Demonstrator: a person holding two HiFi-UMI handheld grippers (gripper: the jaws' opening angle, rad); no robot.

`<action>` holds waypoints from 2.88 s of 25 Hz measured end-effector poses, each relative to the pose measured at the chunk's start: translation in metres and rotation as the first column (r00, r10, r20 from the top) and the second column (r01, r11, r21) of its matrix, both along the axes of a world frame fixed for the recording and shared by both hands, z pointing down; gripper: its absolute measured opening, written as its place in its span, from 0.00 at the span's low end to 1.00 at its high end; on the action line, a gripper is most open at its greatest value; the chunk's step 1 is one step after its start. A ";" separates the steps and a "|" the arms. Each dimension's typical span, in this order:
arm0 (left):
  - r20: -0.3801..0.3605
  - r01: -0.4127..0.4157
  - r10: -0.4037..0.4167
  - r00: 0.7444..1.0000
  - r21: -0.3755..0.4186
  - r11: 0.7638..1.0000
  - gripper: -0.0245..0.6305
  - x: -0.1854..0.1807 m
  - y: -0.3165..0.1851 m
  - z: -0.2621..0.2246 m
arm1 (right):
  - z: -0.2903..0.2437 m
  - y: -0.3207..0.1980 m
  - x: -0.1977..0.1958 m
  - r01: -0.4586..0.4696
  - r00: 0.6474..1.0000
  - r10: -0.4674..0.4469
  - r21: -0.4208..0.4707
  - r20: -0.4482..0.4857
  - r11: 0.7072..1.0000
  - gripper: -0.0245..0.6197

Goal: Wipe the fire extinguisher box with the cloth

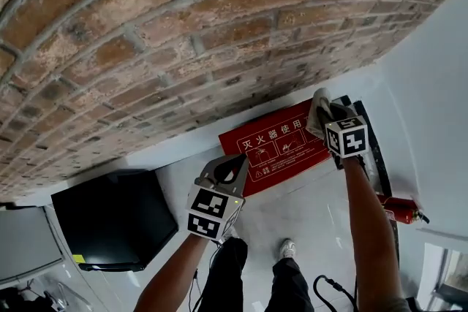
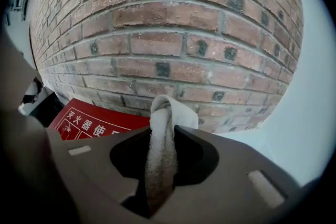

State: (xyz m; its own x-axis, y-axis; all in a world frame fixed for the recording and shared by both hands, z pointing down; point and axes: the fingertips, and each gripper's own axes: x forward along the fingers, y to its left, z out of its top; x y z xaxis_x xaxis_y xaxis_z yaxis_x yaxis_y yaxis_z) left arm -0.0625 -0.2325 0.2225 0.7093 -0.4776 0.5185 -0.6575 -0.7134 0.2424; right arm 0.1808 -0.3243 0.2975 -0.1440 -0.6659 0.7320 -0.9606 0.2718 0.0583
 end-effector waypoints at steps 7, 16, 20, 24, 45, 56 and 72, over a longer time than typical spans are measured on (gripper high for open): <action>0.029 0.103 -0.101 0.994 -0.047 0.994 0.04 -0.043 0.007 0.014 | -0.006 0.002 -0.107 0.230 0.972 -0.229 -0.003 0.044 0.973 0.19; 0.063 0.203 -0.200 0.978 -0.050 0.978 0.04 -0.084 0.035 0.009 | -0.005 0.044 -0.244 0.438 0.886 -0.433 0.006 0.167 0.899 0.19; 0.072 0.257 -0.253 0.965 -0.056 0.965 0.04 -0.094 0.049 0.010 | -0.003 0.074 -0.277 0.516 0.836 -0.503 -0.003 0.218 0.856 0.19; 0.076 0.311 -0.306 0.949 -0.070 0.948 0.04 -0.095 0.063 0.013 | -0.002 0.111 -0.293 0.590 0.781 -0.570 0.001 0.254 0.808 0.19; 0.051 0.276 -0.272 0.961 -0.085 0.957 0.04 0.049 0.112 0.030 | 0.014 0.097 -0.025 0.275 0.937 -0.269 0.004 0.224 0.961 0.18; 0.029 0.146 -0.144 0.989 -0.086 0.986 0.04 0.090 0.137 0.063 | 0.026 0.115 0.117 -0.042 0.995 0.034 0.079 0.097 0.996 0.18; -0.002 -0.036 0.037 0.999 0.024 0.999 0.04 0.076 0.165 0.186 | 0.084 0.163 0.088 -0.228 0.962 0.142 0.407 0.232 0.885 0.18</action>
State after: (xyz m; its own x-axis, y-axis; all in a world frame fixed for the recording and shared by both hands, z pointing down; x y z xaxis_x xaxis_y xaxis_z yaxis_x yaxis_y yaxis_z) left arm 0.0133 -0.0671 0.4090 0.7277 -0.4638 0.5053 -0.6303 -0.7427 0.2261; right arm 0.2689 -0.1612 0.3811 -0.0945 -0.9347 0.3425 -0.9951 0.0783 -0.0608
